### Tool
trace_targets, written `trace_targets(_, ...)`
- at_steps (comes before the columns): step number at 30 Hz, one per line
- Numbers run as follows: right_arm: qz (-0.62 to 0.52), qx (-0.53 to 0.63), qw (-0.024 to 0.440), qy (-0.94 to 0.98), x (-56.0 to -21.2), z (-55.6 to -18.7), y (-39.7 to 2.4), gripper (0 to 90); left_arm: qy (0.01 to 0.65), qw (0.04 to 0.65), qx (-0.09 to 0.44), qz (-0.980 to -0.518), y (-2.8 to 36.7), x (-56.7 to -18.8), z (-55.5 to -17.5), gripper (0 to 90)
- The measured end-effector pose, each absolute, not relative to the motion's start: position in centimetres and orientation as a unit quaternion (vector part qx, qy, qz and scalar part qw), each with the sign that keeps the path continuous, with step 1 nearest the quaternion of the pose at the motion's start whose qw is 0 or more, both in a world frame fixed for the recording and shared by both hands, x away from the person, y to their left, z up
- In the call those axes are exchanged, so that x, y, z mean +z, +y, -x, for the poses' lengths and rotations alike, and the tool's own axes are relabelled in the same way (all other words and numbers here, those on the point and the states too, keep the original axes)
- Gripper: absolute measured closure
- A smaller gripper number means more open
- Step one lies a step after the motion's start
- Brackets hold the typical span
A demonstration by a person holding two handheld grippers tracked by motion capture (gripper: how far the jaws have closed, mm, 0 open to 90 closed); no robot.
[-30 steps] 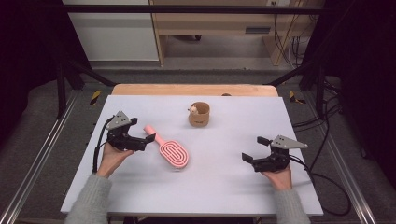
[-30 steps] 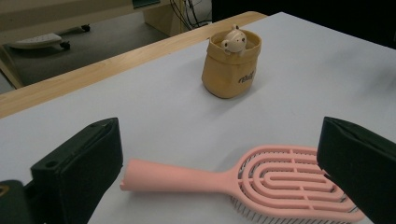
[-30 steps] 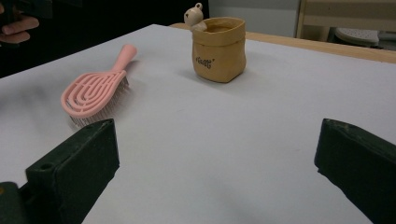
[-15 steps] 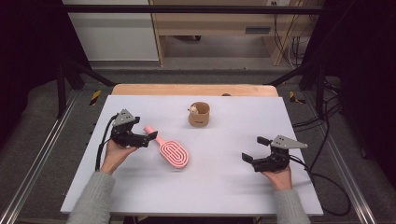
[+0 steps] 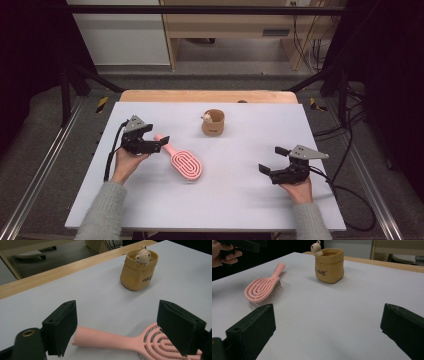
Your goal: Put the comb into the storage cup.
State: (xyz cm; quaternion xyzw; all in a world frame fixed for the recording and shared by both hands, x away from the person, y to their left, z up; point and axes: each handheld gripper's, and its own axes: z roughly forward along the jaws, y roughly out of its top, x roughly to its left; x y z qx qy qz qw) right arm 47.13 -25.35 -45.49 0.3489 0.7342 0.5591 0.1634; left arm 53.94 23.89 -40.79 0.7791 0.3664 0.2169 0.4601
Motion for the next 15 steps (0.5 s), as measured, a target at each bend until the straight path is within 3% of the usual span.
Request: trace_targets(15,-0.349,0.559,0.164,0.735,-45.49,-47.14,-25.35,0.2,0.378,0.45,0.217,-0.779,23.57,-41.4,-54.56,42.4)
